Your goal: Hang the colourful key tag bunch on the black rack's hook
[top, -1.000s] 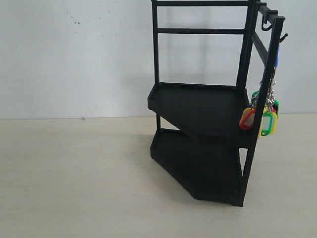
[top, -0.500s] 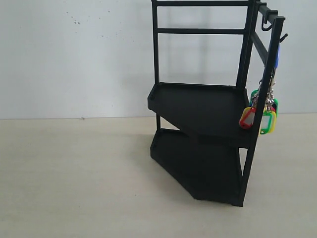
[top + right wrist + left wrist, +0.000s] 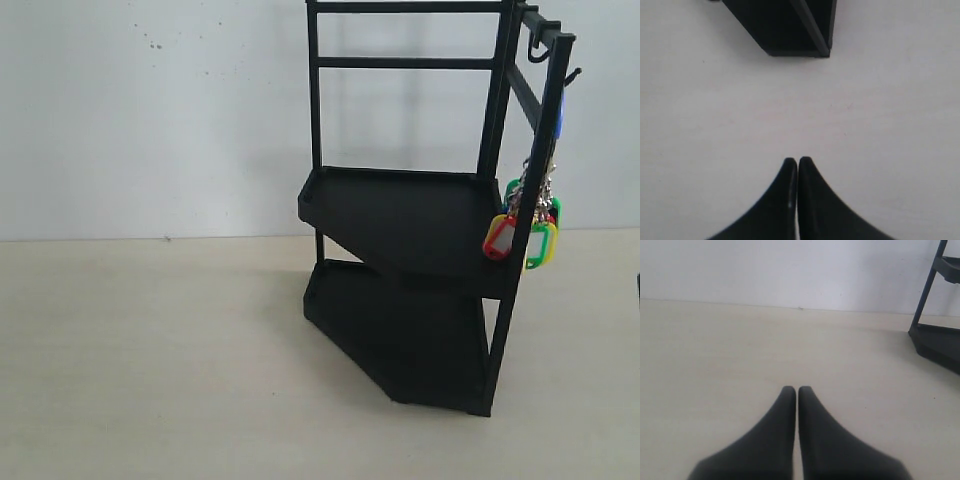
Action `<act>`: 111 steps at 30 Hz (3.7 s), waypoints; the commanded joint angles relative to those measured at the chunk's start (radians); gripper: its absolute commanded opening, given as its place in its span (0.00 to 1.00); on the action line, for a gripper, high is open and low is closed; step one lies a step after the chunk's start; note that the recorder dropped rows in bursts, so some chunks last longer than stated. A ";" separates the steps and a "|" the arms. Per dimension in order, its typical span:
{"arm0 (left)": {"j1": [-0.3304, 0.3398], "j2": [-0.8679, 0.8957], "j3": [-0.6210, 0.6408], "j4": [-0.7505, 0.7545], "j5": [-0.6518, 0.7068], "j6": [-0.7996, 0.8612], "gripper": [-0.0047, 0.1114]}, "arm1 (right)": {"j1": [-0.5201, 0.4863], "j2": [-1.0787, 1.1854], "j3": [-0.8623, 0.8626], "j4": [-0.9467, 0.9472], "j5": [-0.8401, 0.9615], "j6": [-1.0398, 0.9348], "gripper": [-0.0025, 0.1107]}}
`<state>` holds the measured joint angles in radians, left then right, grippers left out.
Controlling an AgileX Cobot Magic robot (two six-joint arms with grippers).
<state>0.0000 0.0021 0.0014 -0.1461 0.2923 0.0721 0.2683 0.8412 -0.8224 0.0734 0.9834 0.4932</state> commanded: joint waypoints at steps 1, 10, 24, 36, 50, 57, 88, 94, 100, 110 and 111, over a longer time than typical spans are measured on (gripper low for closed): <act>-0.001 -0.002 -0.001 0.005 -0.008 0.003 0.08 | 0.005 -0.013 0.068 0.031 -0.261 -0.015 0.02; -0.001 -0.002 -0.001 0.005 -0.008 0.003 0.08 | 0.113 -0.083 0.404 0.041 -0.726 -0.054 0.02; -0.001 -0.002 -0.001 0.005 -0.008 0.003 0.08 | 0.109 -0.500 0.807 0.043 -1.126 -0.144 0.02; -0.001 -0.002 -0.001 0.005 -0.008 0.003 0.08 | -0.084 -0.815 0.822 0.043 -0.973 -0.148 0.02; -0.001 -0.002 -0.001 0.005 -0.008 0.003 0.08 | -0.170 -0.841 0.822 0.032 -0.829 -0.343 0.02; -0.001 -0.002 -0.001 0.005 -0.008 0.003 0.08 | -0.170 -0.841 0.822 0.026 -0.666 -0.435 0.02; -0.001 -0.002 -0.001 0.005 -0.008 0.003 0.08 | -0.170 -0.841 0.822 0.026 -0.642 -0.445 0.02; -0.001 -0.002 -0.001 0.005 -0.008 0.003 0.08 | -0.170 -0.841 0.822 0.026 -0.642 -0.445 0.02; -0.001 -0.002 -0.001 0.005 -0.008 0.003 0.08 | -0.170 -0.841 0.822 0.026 -0.642 -0.445 0.02; -0.001 -0.002 -0.001 0.005 -0.008 0.003 0.08 | -0.170 -0.841 0.822 0.026 -0.642 -0.445 0.02; -0.001 -0.002 -0.001 0.005 -0.008 0.003 0.08 | -0.170 -0.841 0.822 0.026 -0.642 -0.445 0.02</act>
<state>0.0000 0.0021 0.0014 -0.1461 0.2923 0.0721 0.1016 0.0054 0.0005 0.1081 0.3538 0.0531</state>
